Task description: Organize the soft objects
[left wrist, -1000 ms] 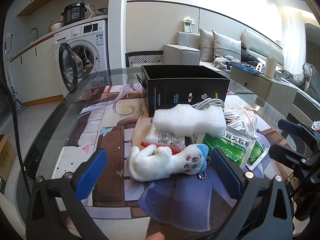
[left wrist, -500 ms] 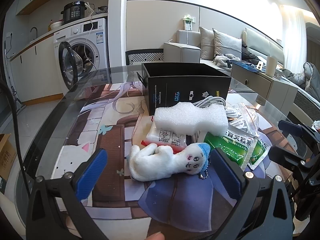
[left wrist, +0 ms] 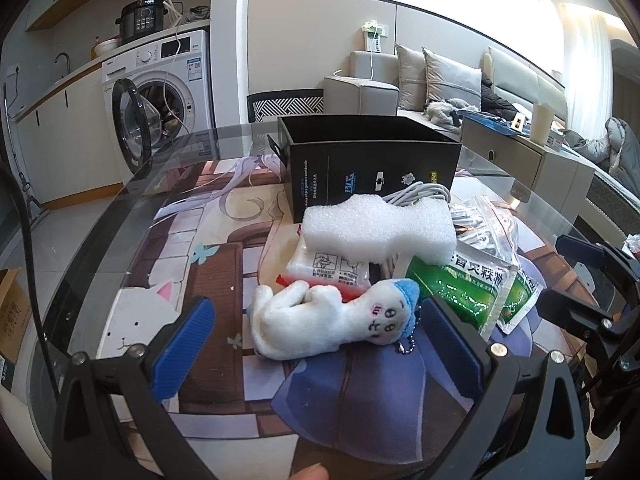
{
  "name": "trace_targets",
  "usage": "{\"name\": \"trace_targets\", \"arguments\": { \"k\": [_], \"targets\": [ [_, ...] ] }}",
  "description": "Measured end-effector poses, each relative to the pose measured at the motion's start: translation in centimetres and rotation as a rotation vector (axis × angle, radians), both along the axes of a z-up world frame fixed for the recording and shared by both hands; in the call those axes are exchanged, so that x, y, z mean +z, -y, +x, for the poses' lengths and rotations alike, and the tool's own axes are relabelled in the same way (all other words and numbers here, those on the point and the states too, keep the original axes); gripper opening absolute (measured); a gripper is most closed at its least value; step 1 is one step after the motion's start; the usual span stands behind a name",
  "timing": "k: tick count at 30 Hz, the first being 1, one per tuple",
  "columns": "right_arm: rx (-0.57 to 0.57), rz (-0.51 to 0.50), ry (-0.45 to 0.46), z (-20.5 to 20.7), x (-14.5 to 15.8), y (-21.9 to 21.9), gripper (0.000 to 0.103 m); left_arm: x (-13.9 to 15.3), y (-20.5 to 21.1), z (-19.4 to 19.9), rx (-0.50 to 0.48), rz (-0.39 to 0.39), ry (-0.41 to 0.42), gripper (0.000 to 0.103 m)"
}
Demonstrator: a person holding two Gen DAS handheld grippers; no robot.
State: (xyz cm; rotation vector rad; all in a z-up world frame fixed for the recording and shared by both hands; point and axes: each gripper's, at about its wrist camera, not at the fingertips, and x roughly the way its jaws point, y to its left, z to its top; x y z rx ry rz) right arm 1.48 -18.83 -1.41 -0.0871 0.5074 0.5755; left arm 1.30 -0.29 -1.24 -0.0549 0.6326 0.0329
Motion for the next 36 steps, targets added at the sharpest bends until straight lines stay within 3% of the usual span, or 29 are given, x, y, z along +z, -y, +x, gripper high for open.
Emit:
{"name": "trace_targets", "arguments": {
  "k": [13,20,29,34,36],
  "targets": [
    [-0.003,-0.017,-0.004,0.0,-0.2,-0.1,0.103,-0.2,0.3,1.1,-0.009,0.019,-0.038,0.103],
    [-0.029,-0.051,-0.033,0.7,-0.4,0.1,0.103,-0.3,0.7,2.2,-0.001,0.048,-0.100,0.103],
    [-0.027,-0.116,-0.061,0.8,-0.5,-0.2,0.103,-0.6,0.9,3.2,-0.011,0.034,-0.152,0.103],
    [-0.020,-0.116,-0.084,1.2,-0.8,-0.5,0.103,-0.9,0.3,3.3,-0.024,-0.015,-0.181,0.103],
    [-0.018,-0.145,-0.085,1.3,-1.0,-0.7,0.103,-1.2,0.2,3.3,-0.031,-0.026,-0.189,0.098]
  ]
}}
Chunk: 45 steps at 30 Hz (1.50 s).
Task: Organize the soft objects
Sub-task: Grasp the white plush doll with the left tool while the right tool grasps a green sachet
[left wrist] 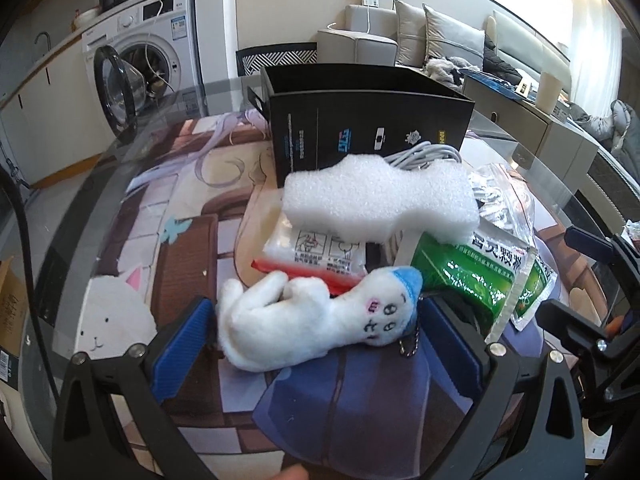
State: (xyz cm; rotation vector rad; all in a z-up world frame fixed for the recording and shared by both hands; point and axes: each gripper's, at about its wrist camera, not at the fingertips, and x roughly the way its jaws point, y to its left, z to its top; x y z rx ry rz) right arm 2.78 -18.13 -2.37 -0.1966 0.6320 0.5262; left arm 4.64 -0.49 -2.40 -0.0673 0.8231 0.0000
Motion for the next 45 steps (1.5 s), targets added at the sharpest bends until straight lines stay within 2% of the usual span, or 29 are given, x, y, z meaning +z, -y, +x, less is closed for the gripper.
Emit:
{"name": "trace_targets", "arguments": {
  "k": [4,16,19,20,21,24,29,35,39,45],
  "targets": [
    [0.013,-0.016,-0.014,0.1,-0.3,-0.6,0.103,0.0,0.1,-0.3,-0.011,0.017,0.011,0.087],
    [0.026,-0.099,-0.063,1.1,-1.1,-3.1,0.102,0.7,-0.8,-1.2,-0.019,-0.010,0.057,0.085],
    [0.052,-0.098,-0.065,1.2,-1.0,-3.4,0.094,0.9,-0.9,-1.4,-0.016,-0.009,0.069,0.085],
    [0.066,-0.092,-0.072,1.2,-1.0,-3.5,0.089,1.0,-1.0,-1.4,-0.016,-0.011,0.073,0.085],
    [0.076,-0.084,-0.074,1.2,-1.0,-3.6,0.080,1.1,-1.0,-1.4,-0.016,-0.012,0.076,0.085],
    [0.073,-0.073,-0.076,1.3,-0.9,-3.4,0.066,1.2,-1.1,-1.5,-0.018,-0.011,0.085,0.085],
    [0.066,-0.065,-0.086,1.3,-0.7,-2.8,0.051,1.4,-1.2,-1.6,-0.020,-0.014,0.094,0.085],
    [0.063,-0.050,-0.079,0.4,-0.6,-2.0,0.042,1.8,-1.2,-1.8,-0.019,-0.016,0.108,0.085],
    [0.048,-0.056,-0.038,0.0,-0.4,-1.5,0.036,2.2,-1.2,-2.0,-0.019,-0.017,0.122,0.085],
    [0.028,-0.039,-0.020,-0.7,0.3,-0.2,0.033,2.6,-1.2,-2.3,-0.020,-0.018,0.137,0.085]
  ]
}}
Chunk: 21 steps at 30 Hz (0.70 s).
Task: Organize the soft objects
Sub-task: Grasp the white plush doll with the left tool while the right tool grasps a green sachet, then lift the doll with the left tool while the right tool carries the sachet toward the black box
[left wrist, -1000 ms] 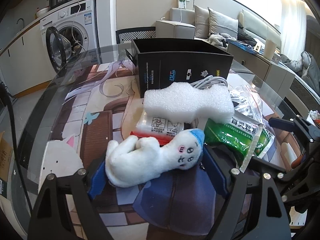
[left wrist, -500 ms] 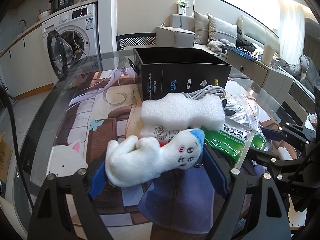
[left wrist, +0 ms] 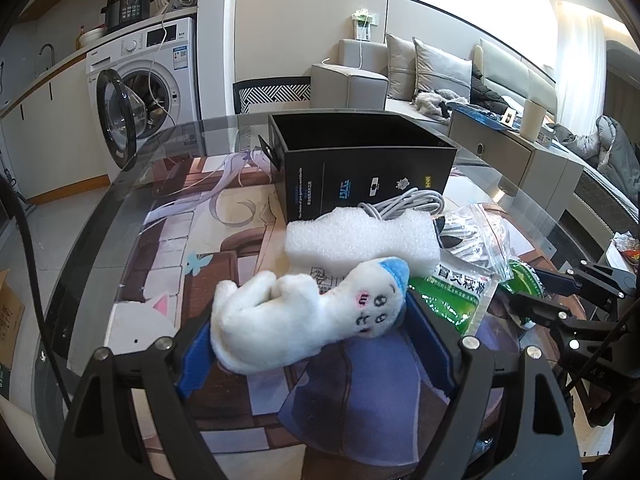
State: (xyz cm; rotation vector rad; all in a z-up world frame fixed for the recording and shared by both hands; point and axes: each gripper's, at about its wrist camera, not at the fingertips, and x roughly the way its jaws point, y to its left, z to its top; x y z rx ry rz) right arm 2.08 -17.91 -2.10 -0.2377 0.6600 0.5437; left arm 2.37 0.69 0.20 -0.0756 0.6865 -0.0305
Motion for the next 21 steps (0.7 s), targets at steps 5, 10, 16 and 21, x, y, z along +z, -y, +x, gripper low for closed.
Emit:
{"name": "trace_targets", "arguments": {
  "k": [5,10,16,21],
  "targets": [
    [-0.018,0.003,0.004,-0.7,0.2,1.1,0.033,0.3,0.1,-0.1,-0.003,-0.004,0.007,0.085],
    [-0.035,0.010,0.025,-1.4,0.6,2.3,0.033,0.5,0.2,-0.2,-0.005,-0.004,0.012,0.085],
    [-0.060,0.040,0.065,-1.7,1.9,3.6,0.033,1.1,0.3,-0.4,-0.008,-0.002,0.028,0.085],
    [-0.064,0.091,0.120,-1.6,3.8,3.7,0.033,1.8,0.2,-0.6,-0.008,-0.003,0.056,0.085]
  ]
}}
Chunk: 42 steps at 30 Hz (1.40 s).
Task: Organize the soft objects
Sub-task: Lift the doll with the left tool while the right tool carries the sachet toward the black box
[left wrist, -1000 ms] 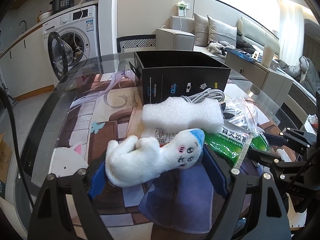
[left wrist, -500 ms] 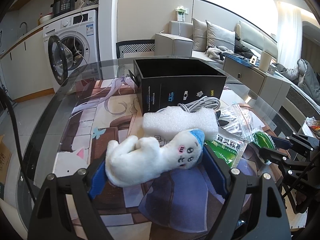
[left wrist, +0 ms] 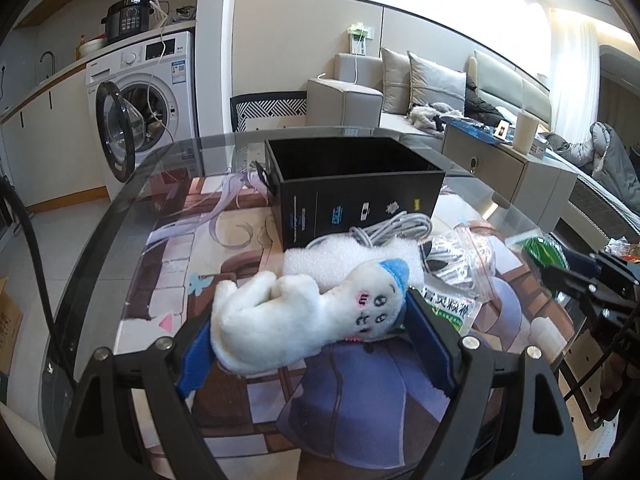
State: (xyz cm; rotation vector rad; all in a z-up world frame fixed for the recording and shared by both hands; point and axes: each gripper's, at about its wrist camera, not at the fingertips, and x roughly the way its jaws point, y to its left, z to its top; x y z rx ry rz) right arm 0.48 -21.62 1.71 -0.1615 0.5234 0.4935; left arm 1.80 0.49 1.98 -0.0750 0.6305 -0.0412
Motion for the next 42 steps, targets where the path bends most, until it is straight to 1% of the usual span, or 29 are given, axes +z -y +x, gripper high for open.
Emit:
{"name": "trace_targets", "arguments": {
  "k": [4,7,13,18,24,27,33,37,42],
  "targets": [
    [0.010,0.040,0.052,0.3,1.6,-0.5,0.033,0.8,-0.1,0.1,0.001,0.006,0.033,0.085],
    [0.025,0.049,0.084,0.7,2.7,-1.0,0.033,1.5,-0.2,0.3,0.002,0.015,0.059,0.085],
    [0.043,0.066,0.110,2.0,4.1,-2.3,0.033,2.9,-0.6,1.1,0.002,0.022,0.098,0.085],
    [0.053,0.080,0.116,3.4,4.7,-3.2,0.033,3.9,-0.8,2.2,0.002,0.028,0.126,0.085],
    [0.062,0.088,0.118,5.0,5.3,-4.2,0.033,4.6,-1.0,3.9,-0.006,0.014,0.133,0.085],
    [0.073,0.090,0.118,6.0,5.7,-4.8,0.033,4.9,-1.1,4.9,-0.013,0.006,0.133,0.085],
    [0.098,0.079,0.104,8.3,6.3,-6.1,0.033,5.5,-1.1,6.9,-0.013,0.013,0.134,0.085],
    [0.115,0.067,0.094,9.9,6.4,-7.1,0.033,5.8,-1.2,8.3,-0.014,0.012,0.135,0.085],
    [0.121,0.055,0.075,12.1,6.1,-8.2,0.033,5.9,-1.1,10.5,-0.030,-0.008,0.116,0.085]
  ]
}}
